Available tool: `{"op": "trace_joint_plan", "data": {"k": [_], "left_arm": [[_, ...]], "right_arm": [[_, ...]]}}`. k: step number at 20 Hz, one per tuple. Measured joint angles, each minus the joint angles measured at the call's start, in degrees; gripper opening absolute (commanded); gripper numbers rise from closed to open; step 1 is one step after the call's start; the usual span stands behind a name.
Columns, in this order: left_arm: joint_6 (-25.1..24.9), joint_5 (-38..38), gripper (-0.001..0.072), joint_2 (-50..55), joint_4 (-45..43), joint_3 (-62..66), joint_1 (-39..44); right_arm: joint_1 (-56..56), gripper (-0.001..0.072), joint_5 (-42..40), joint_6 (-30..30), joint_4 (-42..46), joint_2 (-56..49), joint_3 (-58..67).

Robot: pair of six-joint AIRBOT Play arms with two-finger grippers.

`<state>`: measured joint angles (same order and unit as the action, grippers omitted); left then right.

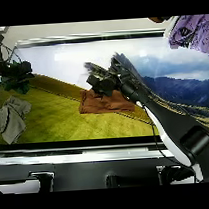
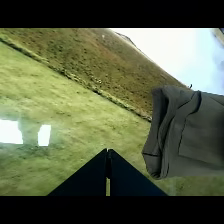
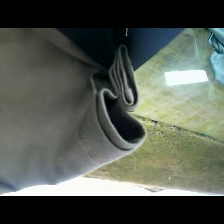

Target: Fold the clothes and pants, and hang the long-sleeved shirts on hangers.

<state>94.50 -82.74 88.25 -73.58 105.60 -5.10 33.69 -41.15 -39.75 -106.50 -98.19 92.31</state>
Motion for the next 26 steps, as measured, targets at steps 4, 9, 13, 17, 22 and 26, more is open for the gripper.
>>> {"op": "trace_joint_plan", "data": {"k": [4, 9, 13, 17, 22, 26], "left_arm": [[-0.04, -0.02, 0.0020, 0.00, 0.00, 0.00, 0.00], [-0.50, -0.02, 0.0020, 0.00, -0.02, 0.00, 0.00], [-0.66, -0.04, 0.0020, 0.00, -0.02, 0.00, -0.04], [-0.68, -0.46, 0.0020, -0.04, -0.02, 0.00, -0.46], [-0.68, -1.36, 0.0020, -0.02, -0.02, 0.00, -1.03], [-0.68, -1.70, 0.0020, -0.04, 0.00, 0.00, -1.22]], "right_arm": [[0.74, 0.0436, 1.70, -2.01, -2.71, -2.05, 0.00], [-0.42, 0.0436, -0.66, -10.05, -6.51, 0.46, 0.02], [-9.46, 0.0455, -9.66, -18.64, -7.39, 5.77, 0.04], [-25.09, 0.0474, -22.08, -30.45, -9.09, 8.66, -1.20], [-41.51, 0.0471, -28.94, -47.21, -20.65, 7.69, -11.78], [-44.85, 0.0413, -29.16, -58.60, -28.96, 3.82, -18.84]]}}
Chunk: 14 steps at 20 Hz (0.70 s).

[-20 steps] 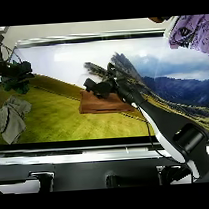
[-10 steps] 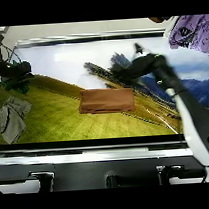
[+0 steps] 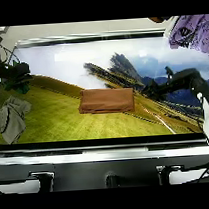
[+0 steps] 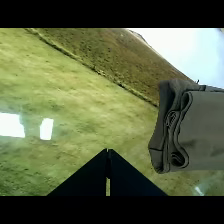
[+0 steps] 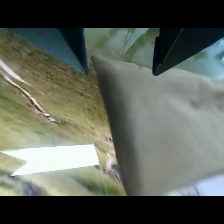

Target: Fold the clothes and pants, and hang the long-sleeved shirts on hangers.

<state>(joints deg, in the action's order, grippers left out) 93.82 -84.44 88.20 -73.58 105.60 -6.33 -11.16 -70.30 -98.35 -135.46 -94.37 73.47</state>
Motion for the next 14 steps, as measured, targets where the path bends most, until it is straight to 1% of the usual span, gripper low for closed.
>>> {"op": "trace_joint_plan", "data": {"k": [1, 5, 6, 7, 8, 10, 11, 14], "left_arm": [[0.00, -0.04, 0.0020, 0.02, 0.00, 0.00, 0.00], [0.00, -0.09, 0.0020, 0.00, 0.02, 0.00, 0.00], [0.00, -0.11, 0.0020, 0.00, 0.02, 0.00, 0.00], [0.00, -0.13, 0.0020, 0.00, 0.02, 0.00, 0.00], [0.00, -0.15, 0.0020, 0.02, 0.02, 0.00, 0.00], [0.00, -0.20, 0.0020, 0.00, 0.02, 0.00, 0.00], [0.00, -0.22, 0.0020, 0.02, 0.02, 0.00, 0.00], [0.00, -0.22, 0.0019, 0.00, 0.04, 0.00, 0.00]], "right_arm": [[0.04, 0.0391, 0.48, -1.95, -1.57, -1.18, -0.83], [2.51, 0.0376, 3.87, -7.06, -5.84, -5.16, -2.45], [3.39, 0.0340, 4.90, -7.72, -6.38, -5.77, -2.58], [4.39, 0.0276, 6.03, -8.22, -6.84, -6.38, -2.69], [5.33, 0.0234, 6.91, -8.63, -7.10, -6.80, -2.78], [7.19, 0.0051, 8.61, -9.20, -7.54, -7.34, -2.84], [7.91, 0.0030, 9.11, -9.25, -7.74, -7.48, -2.80], [9.03, 0.0029, 10.01, -8.76, -7.72, -7.39, -1.38]]}}
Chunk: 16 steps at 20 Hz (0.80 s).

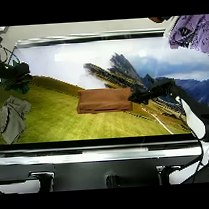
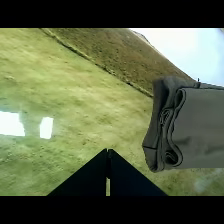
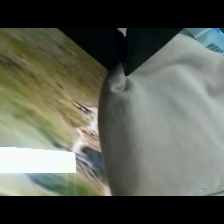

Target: Fold the clothes and pants, and hang the long-sleeved shirts on hangers.

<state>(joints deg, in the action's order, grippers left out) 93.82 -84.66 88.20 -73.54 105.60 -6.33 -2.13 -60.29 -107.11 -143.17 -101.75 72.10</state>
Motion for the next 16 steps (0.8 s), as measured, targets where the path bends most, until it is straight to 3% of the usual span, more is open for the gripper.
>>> {"op": "trace_joint_plan", "data": {"k": [8, 16], "left_arm": [[0.00, 0.00, 0.0020, 0.00, 0.00, 0.00, 0.00], [0.00, 0.02, 0.0020, 0.00, -0.02, 0.00, 0.00]], "right_arm": [[-3.13, 0.0028, -1.25, 13.03, 9.60, 0.83, 18.21], [-14.27, 0.0029, -3.89, 25.44, 20.65, 1.01, 35.82]]}}
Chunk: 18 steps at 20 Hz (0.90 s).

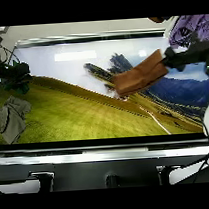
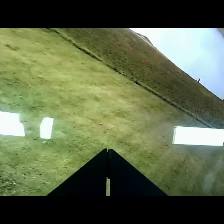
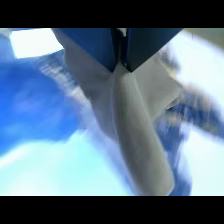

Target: Fold the clothes and pants, and hang the long-sleeved shirts on hangers.

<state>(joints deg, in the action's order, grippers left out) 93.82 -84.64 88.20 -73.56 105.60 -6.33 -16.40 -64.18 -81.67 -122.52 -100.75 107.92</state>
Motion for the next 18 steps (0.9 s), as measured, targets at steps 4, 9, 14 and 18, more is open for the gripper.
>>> {"op": "trace_joint_plan", "data": {"k": [4, 9, 14, 18], "left_arm": [[0.00, 0.00, 0.0020, 0.00, -0.02, 0.00, 0.00], [0.00, 0.00, 0.0020, 0.00, -0.02, 0.00, 0.00], [0.00, -0.02, 0.0020, 0.00, 0.00, 0.00, 0.00], [0.02, -0.07, 0.0020, 0.00, 0.00, 0.00, 0.00]], "right_arm": [[-7.65, 0.0029, -0.59, 5.42, 6.69, 0.66, 4.15], [-16.83, 0.0025, -5.18, 10.38, 18.95, 1.40, 5.22], [-24.11, 0.0025, -12.61, 12.31, 29.24, 2.75, 1.68], [-26.91, 0.0026, -14.45, 13.40, 36.04, 7.91, -9.29]]}}
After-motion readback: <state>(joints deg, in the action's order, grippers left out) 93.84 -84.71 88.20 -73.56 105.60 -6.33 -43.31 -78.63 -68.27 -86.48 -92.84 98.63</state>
